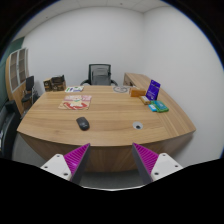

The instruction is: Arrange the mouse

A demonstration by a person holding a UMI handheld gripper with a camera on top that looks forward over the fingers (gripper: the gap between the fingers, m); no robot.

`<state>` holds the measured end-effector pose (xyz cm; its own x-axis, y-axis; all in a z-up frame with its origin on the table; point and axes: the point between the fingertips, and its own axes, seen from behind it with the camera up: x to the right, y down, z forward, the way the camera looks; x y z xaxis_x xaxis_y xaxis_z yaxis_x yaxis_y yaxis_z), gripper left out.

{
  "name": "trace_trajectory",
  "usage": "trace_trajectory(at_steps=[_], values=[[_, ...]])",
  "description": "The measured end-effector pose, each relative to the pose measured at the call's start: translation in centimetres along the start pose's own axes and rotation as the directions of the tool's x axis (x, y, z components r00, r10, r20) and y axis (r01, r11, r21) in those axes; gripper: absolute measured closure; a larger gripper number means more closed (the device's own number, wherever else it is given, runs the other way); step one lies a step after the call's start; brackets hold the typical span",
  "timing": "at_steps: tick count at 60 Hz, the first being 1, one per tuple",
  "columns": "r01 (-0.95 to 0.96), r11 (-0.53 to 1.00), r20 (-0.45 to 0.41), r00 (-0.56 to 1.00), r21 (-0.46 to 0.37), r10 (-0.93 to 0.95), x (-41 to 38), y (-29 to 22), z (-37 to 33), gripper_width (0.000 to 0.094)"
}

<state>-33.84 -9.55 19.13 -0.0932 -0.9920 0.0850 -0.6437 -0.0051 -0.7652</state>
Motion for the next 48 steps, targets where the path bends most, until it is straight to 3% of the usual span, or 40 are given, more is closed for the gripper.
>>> trace_trajectory(at_steps=[16,48], values=[[-0.005,1.000,0.007,1.000,-0.006,0.005,-1.4,0.8,1.1,0.0070],[0.015,1.000,0.132,0.991,-0.012,-0.013,-12.8,2.5,4.5,0.0068]])
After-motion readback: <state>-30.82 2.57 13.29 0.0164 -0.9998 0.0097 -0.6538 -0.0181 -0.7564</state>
